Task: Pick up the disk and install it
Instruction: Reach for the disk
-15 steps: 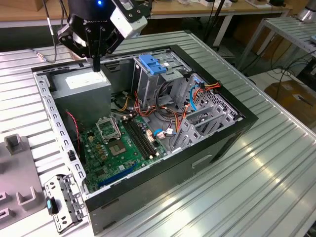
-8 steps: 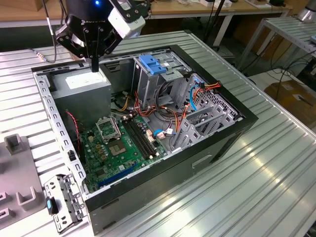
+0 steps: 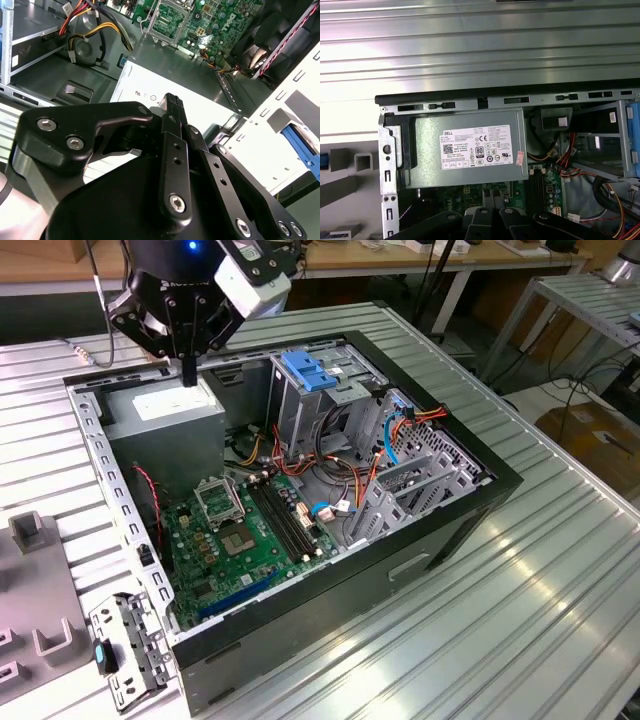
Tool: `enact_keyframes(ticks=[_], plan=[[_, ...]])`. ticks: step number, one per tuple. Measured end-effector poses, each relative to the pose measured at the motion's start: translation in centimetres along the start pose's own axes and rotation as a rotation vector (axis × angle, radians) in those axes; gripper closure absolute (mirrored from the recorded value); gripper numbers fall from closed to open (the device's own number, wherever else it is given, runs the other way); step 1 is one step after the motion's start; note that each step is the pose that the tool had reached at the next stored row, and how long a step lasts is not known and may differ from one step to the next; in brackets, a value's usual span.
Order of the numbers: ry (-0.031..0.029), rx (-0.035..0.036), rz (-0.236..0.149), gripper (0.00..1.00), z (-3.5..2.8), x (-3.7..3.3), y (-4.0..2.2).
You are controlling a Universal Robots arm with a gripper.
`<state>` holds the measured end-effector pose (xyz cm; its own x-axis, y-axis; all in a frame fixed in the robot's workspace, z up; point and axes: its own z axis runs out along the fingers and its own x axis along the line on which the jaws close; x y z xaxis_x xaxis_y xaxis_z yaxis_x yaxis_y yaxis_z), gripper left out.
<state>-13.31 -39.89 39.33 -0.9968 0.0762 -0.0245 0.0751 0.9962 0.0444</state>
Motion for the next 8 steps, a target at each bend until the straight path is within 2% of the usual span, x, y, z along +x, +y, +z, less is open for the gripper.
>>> enact_keyframes(ticks=[8], plan=[[0.0,0.0001,0.0,0.89,-0.01,0.29,-0.02]])
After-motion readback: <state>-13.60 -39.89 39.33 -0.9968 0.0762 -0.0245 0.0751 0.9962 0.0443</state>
